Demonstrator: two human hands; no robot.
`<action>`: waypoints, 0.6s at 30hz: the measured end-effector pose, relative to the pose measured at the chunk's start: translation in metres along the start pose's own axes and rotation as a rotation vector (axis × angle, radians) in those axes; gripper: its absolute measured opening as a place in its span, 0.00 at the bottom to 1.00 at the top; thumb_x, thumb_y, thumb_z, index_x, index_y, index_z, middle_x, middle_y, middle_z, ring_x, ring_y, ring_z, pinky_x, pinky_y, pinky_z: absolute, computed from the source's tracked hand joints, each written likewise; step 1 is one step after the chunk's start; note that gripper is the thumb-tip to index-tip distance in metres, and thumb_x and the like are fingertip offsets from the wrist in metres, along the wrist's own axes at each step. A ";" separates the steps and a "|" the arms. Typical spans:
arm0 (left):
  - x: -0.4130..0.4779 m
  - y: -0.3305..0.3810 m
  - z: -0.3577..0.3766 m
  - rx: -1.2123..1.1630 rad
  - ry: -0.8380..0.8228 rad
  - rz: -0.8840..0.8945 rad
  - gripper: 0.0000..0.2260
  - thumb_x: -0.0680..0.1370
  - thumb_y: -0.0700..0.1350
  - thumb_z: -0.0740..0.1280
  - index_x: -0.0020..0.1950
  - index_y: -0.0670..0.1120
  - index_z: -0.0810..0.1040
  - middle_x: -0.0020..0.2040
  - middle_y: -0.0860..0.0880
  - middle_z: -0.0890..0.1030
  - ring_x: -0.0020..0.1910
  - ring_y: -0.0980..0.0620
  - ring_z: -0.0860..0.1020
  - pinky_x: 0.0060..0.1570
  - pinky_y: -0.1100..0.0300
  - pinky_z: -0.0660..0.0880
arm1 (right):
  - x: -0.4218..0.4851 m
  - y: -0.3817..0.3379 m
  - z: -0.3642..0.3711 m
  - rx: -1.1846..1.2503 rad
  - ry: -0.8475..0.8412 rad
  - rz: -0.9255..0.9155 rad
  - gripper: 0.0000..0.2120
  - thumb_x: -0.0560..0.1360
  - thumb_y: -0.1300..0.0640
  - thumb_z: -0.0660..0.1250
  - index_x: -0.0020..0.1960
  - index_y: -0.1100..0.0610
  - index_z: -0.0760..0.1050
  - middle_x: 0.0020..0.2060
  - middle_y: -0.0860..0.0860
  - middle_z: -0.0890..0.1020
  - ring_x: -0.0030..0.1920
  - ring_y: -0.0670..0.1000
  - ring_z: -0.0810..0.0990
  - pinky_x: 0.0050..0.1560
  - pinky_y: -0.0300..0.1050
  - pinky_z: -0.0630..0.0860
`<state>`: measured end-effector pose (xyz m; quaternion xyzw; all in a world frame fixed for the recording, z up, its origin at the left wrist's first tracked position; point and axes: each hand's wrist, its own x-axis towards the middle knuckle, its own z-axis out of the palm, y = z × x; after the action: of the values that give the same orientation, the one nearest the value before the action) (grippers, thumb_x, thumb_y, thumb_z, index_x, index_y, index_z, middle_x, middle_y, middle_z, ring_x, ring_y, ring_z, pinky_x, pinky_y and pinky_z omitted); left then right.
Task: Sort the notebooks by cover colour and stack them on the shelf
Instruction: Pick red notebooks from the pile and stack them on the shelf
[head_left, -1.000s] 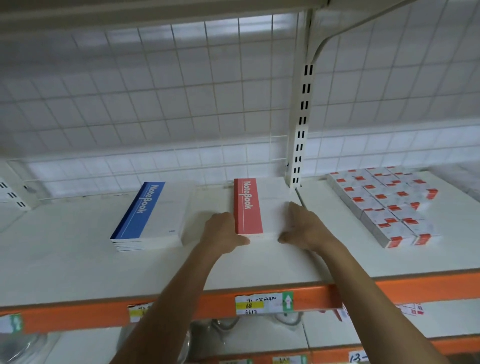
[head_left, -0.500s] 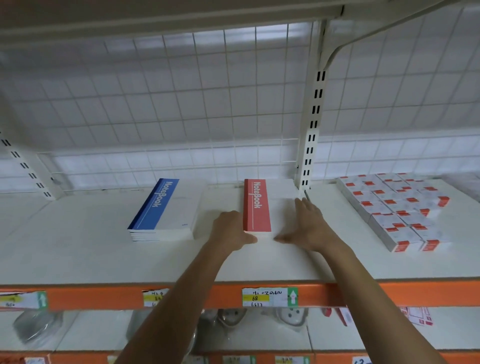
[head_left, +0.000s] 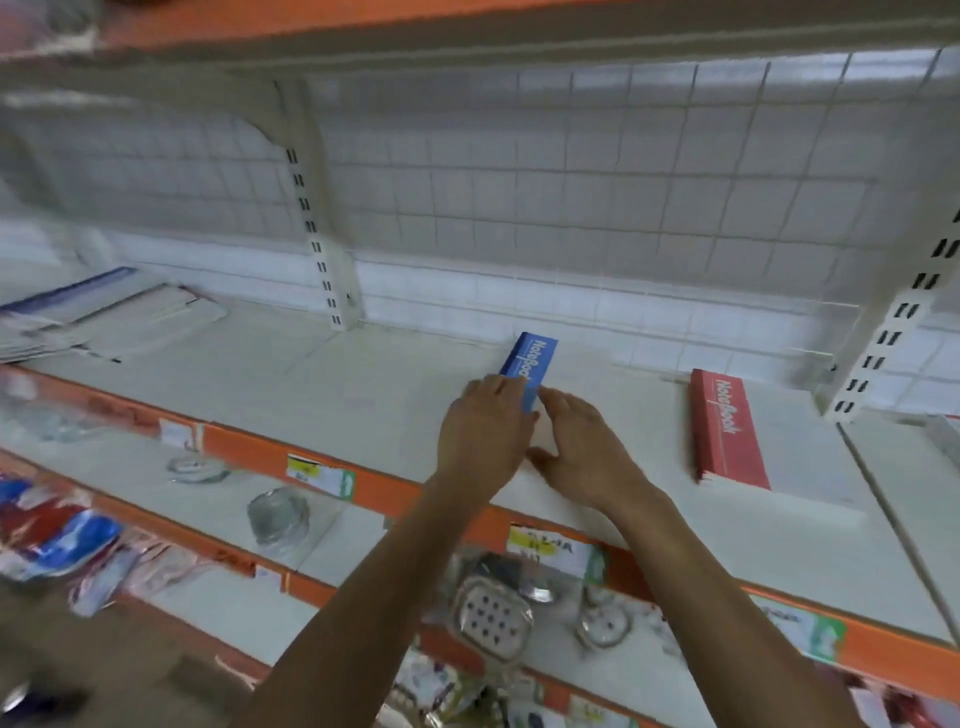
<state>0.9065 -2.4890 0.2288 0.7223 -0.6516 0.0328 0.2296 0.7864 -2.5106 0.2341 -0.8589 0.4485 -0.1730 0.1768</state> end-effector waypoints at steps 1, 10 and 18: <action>-0.004 -0.022 -0.008 0.008 0.013 -0.029 0.19 0.80 0.49 0.60 0.69 0.44 0.69 0.66 0.44 0.73 0.64 0.45 0.71 0.60 0.53 0.69 | 0.009 -0.020 0.012 0.009 0.001 -0.024 0.31 0.76 0.57 0.65 0.74 0.59 0.56 0.72 0.55 0.65 0.71 0.55 0.62 0.71 0.44 0.58; -0.050 -0.224 -0.076 0.082 0.034 -0.265 0.21 0.80 0.53 0.59 0.70 0.44 0.69 0.67 0.45 0.73 0.66 0.45 0.69 0.63 0.51 0.68 | 0.081 -0.192 0.134 0.067 -0.085 -0.150 0.30 0.76 0.58 0.63 0.75 0.60 0.55 0.73 0.55 0.63 0.73 0.55 0.59 0.71 0.45 0.58; -0.060 -0.351 -0.112 0.078 0.060 -0.394 0.20 0.80 0.52 0.60 0.69 0.45 0.69 0.66 0.46 0.74 0.66 0.46 0.71 0.62 0.53 0.69 | 0.143 -0.296 0.213 0.064 -0.143 -0.195 0.28 0.76 0.58 0.63 0.74 0.59 0.57 0.72 0.56 0.65 0.71 0.57 0.63 0.68 0.48 0.63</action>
<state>1.2611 -2.3760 0.2065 0.8428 -0.4888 0.0339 0.2228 1.1696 -2.4394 0.2028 -0.9025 0.3434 -0.1420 0.2178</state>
